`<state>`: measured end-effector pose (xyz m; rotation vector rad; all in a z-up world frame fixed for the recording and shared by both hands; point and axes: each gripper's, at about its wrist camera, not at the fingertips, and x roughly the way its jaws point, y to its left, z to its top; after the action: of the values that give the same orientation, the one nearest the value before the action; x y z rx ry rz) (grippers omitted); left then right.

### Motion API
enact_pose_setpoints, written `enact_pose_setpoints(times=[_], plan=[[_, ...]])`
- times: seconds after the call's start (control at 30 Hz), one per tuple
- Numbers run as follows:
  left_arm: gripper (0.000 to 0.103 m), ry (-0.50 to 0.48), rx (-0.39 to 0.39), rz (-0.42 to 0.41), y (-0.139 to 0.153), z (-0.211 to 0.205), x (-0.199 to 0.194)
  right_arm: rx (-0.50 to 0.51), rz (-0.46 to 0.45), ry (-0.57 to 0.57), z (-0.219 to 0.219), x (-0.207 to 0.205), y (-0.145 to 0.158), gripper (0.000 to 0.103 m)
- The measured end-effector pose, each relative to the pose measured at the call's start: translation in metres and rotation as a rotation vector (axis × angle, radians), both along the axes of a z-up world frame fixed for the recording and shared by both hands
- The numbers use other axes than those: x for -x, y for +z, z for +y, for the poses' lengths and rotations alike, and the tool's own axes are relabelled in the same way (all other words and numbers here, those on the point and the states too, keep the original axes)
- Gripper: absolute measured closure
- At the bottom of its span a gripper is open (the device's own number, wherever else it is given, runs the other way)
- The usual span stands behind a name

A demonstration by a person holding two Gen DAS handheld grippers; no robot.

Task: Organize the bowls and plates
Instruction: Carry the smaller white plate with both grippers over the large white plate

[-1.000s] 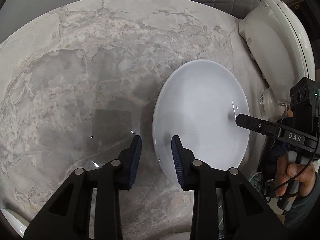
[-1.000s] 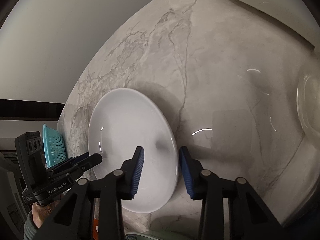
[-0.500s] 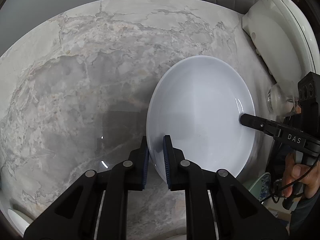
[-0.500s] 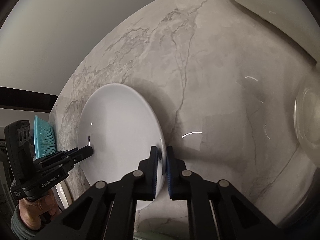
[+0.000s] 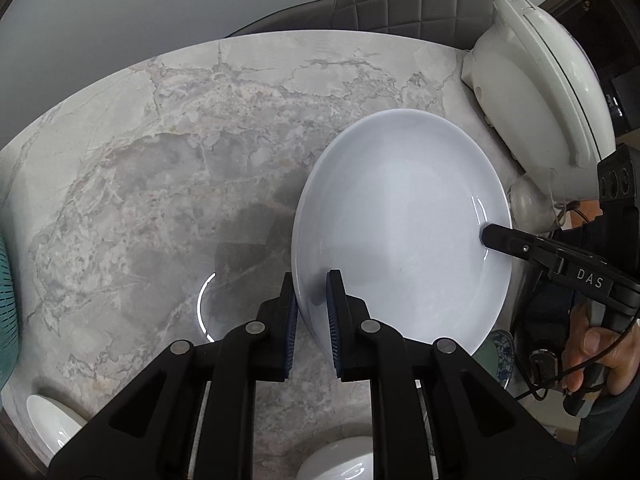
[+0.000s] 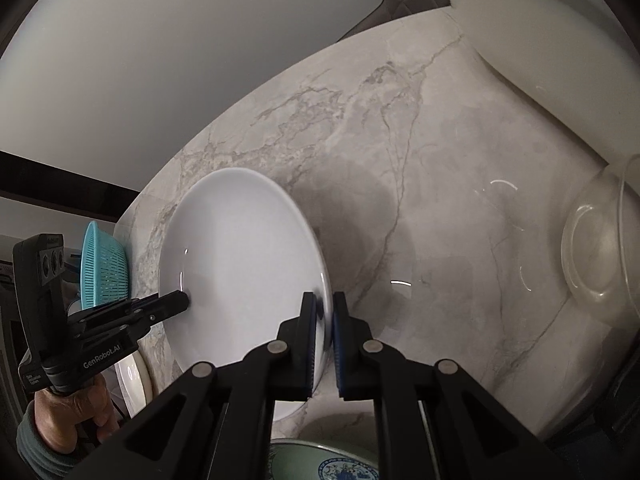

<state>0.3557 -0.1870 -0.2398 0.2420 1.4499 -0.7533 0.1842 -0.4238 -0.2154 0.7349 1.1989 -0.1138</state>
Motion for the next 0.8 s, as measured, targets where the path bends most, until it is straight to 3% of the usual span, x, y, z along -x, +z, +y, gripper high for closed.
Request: enact_pose_setpoints(times=[0.4,0.8], plan=[[0.091,0.049,0.018,-0.034,0.082,0.078,0.066,0.024,-0.068,0.112,0.063,0.033,0.071,0.094],[0.091,0.116,0.041,0.005,0.110,0.189,0.190,0.005,-0.071,0.231,0.148,0.115,0.093,0.094]])
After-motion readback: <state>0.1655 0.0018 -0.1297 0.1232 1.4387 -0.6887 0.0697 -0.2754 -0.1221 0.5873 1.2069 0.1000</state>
